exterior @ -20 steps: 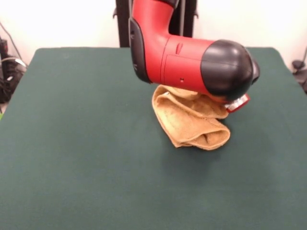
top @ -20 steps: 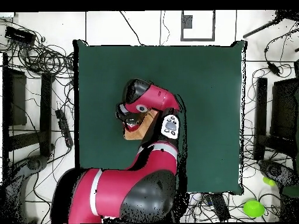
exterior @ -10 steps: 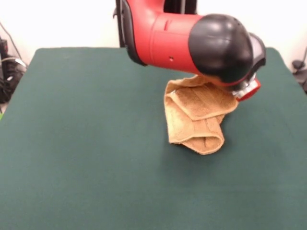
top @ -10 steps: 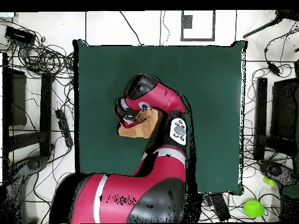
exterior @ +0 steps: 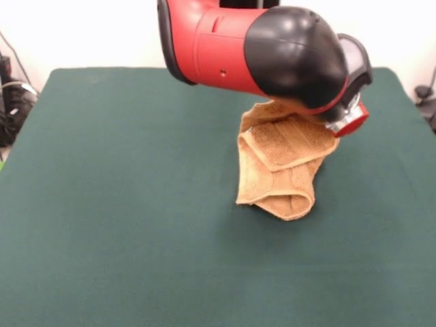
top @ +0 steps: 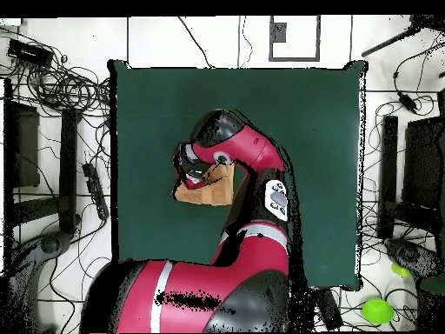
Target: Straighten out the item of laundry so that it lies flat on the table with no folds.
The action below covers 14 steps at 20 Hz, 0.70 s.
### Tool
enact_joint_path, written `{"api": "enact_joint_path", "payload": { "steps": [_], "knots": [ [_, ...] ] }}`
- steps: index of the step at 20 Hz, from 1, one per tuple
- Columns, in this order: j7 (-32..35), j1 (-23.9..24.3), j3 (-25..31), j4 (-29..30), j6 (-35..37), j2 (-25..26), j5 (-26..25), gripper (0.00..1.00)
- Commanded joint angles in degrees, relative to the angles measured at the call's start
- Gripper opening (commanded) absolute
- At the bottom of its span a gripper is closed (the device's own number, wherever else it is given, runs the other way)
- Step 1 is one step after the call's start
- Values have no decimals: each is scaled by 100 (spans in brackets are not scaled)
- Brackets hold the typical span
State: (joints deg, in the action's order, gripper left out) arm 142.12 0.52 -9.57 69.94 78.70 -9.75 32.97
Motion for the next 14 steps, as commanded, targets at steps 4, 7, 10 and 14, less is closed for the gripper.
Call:
{"api": "enact_joint_path", "payload": {
  "steps": [4, 7, 10, 14],
  "knots": [
    [653, -89, 873, 694, -454, -114, 457, 0],
    [693, -135, 854, 657, -315, -181, 401, 0],
    [36, -203, 618, 701, -219, -434, -292, 0],
    [-1363, -12, 340, 1654, -689, -1106, -1283, 0]
  ]
}}
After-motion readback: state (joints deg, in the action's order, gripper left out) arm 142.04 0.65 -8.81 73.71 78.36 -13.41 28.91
